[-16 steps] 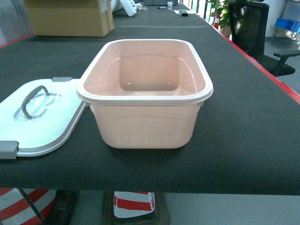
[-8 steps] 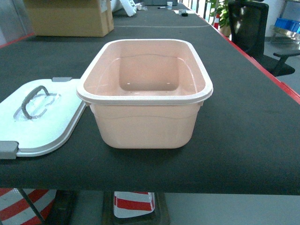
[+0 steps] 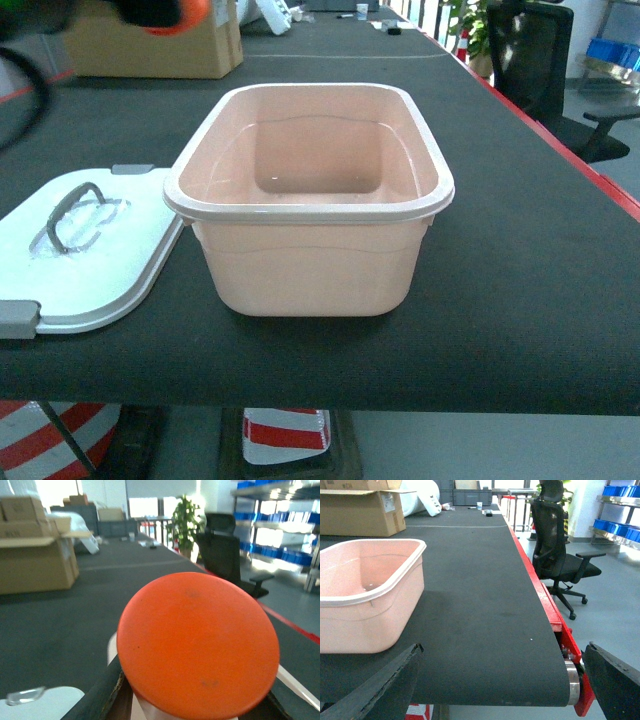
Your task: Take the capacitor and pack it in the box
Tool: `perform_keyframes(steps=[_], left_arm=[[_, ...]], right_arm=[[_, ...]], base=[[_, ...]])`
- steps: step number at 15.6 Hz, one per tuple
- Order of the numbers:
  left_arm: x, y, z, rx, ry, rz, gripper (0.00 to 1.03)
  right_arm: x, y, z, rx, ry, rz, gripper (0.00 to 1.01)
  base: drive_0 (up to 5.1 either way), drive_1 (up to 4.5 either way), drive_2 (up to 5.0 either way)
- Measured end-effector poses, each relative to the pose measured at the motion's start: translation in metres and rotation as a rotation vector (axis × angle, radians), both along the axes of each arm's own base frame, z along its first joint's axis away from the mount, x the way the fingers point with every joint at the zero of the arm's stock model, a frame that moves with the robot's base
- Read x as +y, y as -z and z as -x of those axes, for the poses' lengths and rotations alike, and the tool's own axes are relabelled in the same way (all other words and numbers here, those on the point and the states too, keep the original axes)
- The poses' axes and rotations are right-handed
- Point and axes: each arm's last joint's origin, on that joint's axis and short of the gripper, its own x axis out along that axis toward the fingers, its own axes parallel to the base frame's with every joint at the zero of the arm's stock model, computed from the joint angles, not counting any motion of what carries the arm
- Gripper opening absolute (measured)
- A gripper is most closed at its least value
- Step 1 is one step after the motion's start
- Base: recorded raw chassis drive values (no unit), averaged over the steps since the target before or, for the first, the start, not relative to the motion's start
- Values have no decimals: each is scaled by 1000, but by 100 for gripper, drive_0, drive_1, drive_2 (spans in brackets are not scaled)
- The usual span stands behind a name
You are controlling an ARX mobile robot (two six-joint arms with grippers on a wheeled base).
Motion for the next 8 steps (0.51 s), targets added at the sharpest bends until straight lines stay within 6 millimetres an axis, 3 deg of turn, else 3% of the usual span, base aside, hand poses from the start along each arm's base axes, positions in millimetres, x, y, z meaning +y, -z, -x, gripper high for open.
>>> perform_keyframes(steps=[1, 3, 4, 6, 8], left_arm=[[-26, 10, -30, 66, 9, -22, 45], [-51, 26, -60, 102, 5, -39, 66], [-52, 29, -62, 112, 3, -44, 80], [-48, 23, -62, 88, -9, -36, 97], [-40, 19, -62, 68, -3, -15, 98]], right_arm=[[0, 0, 0, 0, 0, 0, 98], [0, 0, 0, 0, 0, 0, 98], [0, 0, 0, 1, 0, 0, 98], [0, 0, 0, 0, 0, 0, 98], [0, 0, 0, 0, 0, 0, 98]], base=[[0, 0, 0], [0, 0, 0], [0, 0, 0], [0, 0, 0], [0, 0, 0]])
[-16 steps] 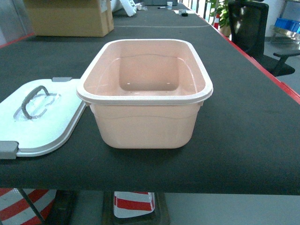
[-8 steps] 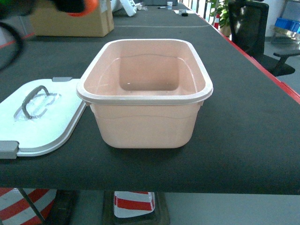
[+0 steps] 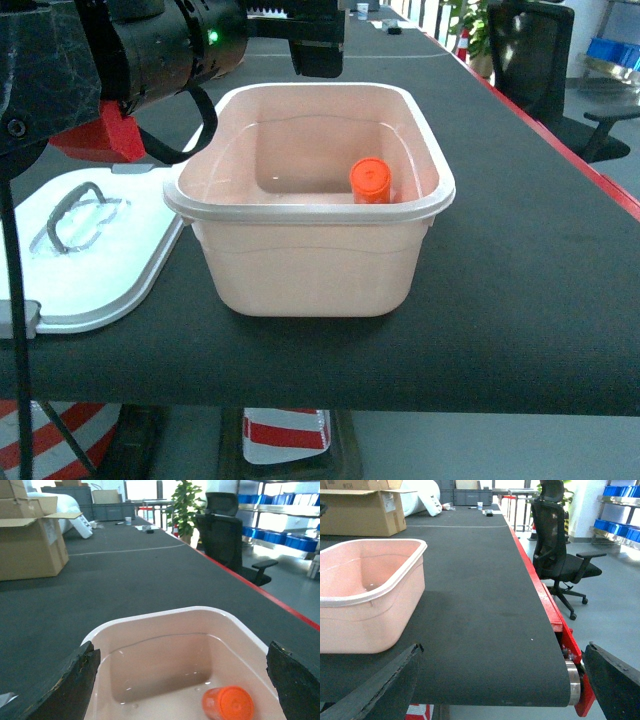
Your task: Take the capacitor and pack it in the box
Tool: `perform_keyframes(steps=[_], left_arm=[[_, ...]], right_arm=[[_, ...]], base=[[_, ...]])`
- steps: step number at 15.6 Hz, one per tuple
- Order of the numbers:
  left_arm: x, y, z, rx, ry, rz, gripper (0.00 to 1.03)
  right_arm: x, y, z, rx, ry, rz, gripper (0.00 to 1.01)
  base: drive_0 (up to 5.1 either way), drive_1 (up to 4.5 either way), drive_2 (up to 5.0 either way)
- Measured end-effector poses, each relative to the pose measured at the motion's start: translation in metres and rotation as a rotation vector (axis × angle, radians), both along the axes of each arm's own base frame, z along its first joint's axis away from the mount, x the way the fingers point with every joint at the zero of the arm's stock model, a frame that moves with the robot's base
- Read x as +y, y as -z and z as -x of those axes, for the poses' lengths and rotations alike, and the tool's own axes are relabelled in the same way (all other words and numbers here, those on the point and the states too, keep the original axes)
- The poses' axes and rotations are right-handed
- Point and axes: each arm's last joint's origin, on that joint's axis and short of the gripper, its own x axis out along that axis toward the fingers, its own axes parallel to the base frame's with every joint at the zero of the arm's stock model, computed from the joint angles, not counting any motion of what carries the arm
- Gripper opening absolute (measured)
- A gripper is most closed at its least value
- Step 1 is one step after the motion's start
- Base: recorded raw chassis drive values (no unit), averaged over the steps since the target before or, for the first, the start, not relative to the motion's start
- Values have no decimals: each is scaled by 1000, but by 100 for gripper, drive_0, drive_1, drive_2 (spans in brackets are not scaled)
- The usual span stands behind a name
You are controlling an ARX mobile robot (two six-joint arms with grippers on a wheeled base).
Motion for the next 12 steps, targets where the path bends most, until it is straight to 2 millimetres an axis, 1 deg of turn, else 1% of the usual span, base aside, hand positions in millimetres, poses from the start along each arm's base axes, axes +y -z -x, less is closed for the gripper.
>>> perform_keyframes(steps=[2, 3, 4, 5, 6, 7, 8, 10, 11, 12], left_arm=[[24, -1, 13, 4, -25, 7, 98], [43, -7, 16, -9, -54, 12, 98], [82, -19, 14, -60, -147, 23, 98], [128, -14, 7, -50, -264, 14, 98], [159, 6, 1, 18, -331, -4, 98], [174, 25, -4, 80, -355, -17, 98], [187, 50, -13, 169, -352, -26, 98], [204, 92, -35, 297, -370, -46, 98], [208, 108, -42, 356, -350, -49, 98], [211, 120, -48, 400, -348, -49, 98]], right_arm=[[0, 0, 0, 1, 0, 0, 98], [0, 0, 0, 0, 0, 0, 98], [0, 0, 0, 0, 0, 0, 98], [0, 0, 0, 0, 0, 0, 98], [0, 0, 0, 0, 0, 0, 98], [0, 0, 0, 0, 0, 0, 98], [0, 0, 0, 0, 0, 0, 98], [0, 0, 0, 0, 0, 0, 98], [0, 0, 0, 0, 0, 0, 98], [0, 0, 0, 0, 0, 0, 98]], base=[[0, 0, 0], [0, 0, 0], [0, 0, 0], [0, 0, 0], [0, 0, 0], [0, 0, 0], [0, 0, 0], [0, 0, 0], [0, 0, 0], [0, 0, 0]])
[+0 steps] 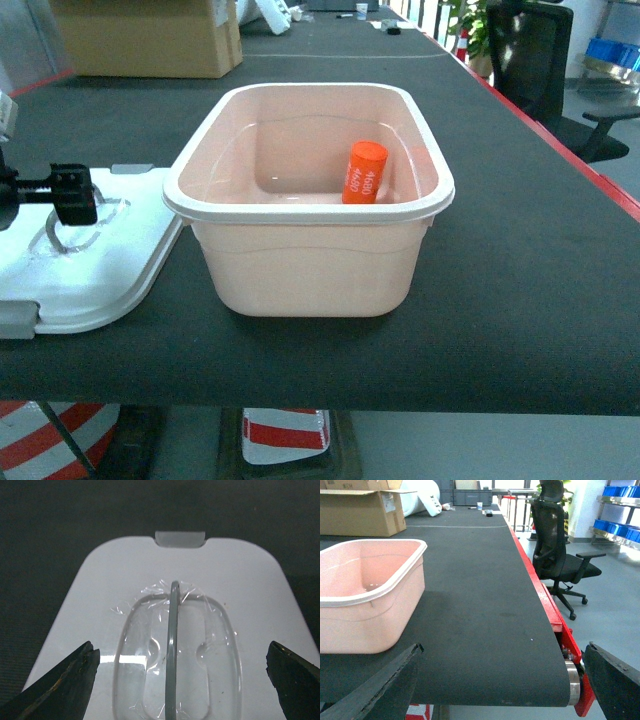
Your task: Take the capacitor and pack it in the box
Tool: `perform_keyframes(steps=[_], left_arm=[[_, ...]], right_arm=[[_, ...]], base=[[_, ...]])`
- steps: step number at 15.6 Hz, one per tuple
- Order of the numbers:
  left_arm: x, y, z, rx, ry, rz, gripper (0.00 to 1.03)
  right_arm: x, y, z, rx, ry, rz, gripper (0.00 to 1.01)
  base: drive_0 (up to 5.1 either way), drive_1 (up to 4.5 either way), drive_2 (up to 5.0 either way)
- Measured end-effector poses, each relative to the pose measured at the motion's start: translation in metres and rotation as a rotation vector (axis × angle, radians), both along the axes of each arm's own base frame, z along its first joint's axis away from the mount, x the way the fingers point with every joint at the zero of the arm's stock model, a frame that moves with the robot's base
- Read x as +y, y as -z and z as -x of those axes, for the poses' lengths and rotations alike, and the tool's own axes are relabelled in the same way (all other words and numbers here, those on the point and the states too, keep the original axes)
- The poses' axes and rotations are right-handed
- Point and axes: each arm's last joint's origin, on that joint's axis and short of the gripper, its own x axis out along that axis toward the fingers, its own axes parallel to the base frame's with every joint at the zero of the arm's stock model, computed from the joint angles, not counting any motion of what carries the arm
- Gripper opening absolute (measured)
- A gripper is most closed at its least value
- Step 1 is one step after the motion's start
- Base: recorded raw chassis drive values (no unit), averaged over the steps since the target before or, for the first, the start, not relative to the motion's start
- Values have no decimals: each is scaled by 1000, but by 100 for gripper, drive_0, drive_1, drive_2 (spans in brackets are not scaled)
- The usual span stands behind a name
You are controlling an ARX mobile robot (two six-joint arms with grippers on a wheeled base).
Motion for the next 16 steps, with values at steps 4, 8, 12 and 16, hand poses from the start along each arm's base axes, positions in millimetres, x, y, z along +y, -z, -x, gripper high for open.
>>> perform_keyframes(steps=[4, 8, 12, 16], left_arm=[[7, 17, -17, 55, -4, 10, 82], [7, 25, -18, 86, 2, -8, 42], [4, 27, -19, 88, 9, -15, 1], [2, 19, -19, 83, 4, -13, 2]], right_arm=[[0, 0, 0, 0, 0, 0, 98], [0, 0, 0, 0, 0, 0, 98], [0, 0, 0, 0, 0, 0, 98], [0, 0, 0, 0, 0, 0, 98]], base=[[0, 0, 0], [0, 0, 0], [0, 0, 0], [0, 0, 0]])
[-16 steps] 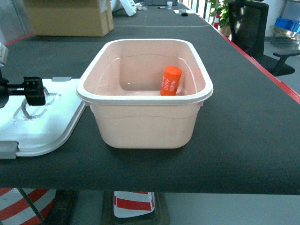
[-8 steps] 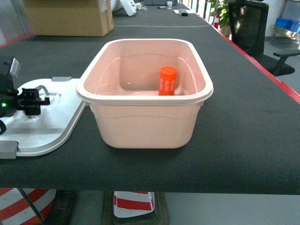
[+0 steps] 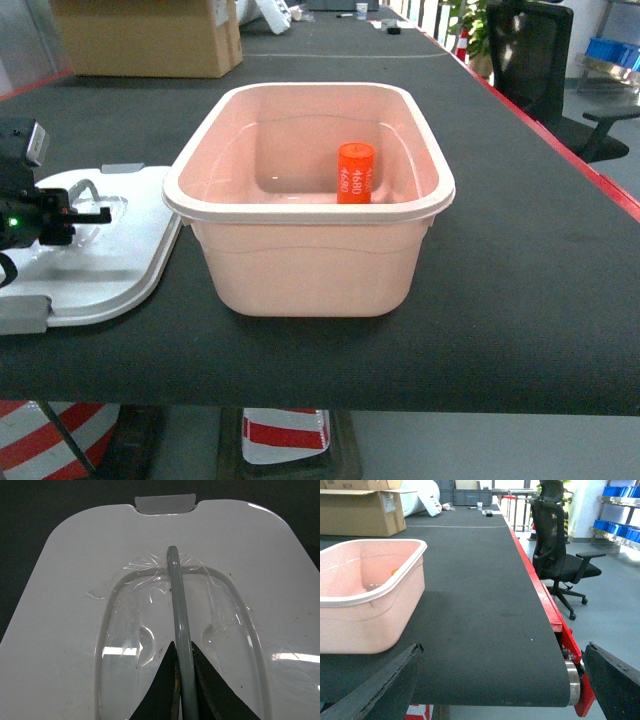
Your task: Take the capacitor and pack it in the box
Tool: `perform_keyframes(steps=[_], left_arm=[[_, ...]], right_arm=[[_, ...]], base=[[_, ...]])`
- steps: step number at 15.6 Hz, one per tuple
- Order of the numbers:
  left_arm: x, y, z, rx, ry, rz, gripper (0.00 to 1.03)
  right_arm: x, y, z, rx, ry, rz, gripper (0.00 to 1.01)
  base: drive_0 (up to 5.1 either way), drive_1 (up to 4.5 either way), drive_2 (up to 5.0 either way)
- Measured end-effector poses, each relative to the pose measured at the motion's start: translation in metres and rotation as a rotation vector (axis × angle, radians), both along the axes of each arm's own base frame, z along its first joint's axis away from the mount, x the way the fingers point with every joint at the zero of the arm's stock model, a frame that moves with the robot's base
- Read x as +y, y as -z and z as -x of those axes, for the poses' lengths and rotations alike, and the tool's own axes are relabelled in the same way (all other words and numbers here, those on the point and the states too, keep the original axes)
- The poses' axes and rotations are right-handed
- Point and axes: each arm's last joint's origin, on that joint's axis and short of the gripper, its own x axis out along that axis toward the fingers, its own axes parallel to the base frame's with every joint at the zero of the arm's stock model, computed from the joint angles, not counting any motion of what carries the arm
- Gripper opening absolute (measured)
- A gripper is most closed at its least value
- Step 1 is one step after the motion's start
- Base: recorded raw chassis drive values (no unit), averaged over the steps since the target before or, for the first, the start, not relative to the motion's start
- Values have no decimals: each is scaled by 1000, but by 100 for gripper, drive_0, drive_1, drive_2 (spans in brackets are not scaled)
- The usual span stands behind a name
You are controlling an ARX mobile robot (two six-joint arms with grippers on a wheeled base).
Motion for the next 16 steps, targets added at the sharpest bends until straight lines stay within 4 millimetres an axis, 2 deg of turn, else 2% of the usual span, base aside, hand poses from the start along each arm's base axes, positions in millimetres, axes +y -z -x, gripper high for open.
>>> perform_keyframes(steps=[2, 3, 5, 6, 7, 8, 12, 16], left_arm=[[0, -29, 1, -36, -21, 10, 2], [0, -56, 0, -81, -40, 5, 2], [-9, -131, 6, -202, -124, -12, 2], [-21, -163, 15, -257, -144, 1, 2], [-64, -204, 32, -328, -88, 40, 2], [-142, -202, 40, -285, 10, 67, 2], [-201, -194, 44, -247, 53, 88, 2], [-242, -175, 45, -196, 79, 82, 2]], right_arm=[[0, 0, 0, 0, 0, 0, 98], [0, 0, 0, 0, 0, 0, 98], [0, 0, 0, 0, 0, 0, 98], [0, 0, 0, 0, 0, 0, 98], [0, 0, 0, 0, 0, 0, 98], [0, 0, 0, 0, 0, 0, 98], [0, 0, 0, 0, 0, 0, 98], [0, 0, 0, 0, 0, 0, 98]], base=[[0, 0, 0], [0, 0, 0], [0, 0, 0], [0, 0, 0], [0, 0, 0], [0, 0, 0], [0, 0, 0], [0, 0, 0]])
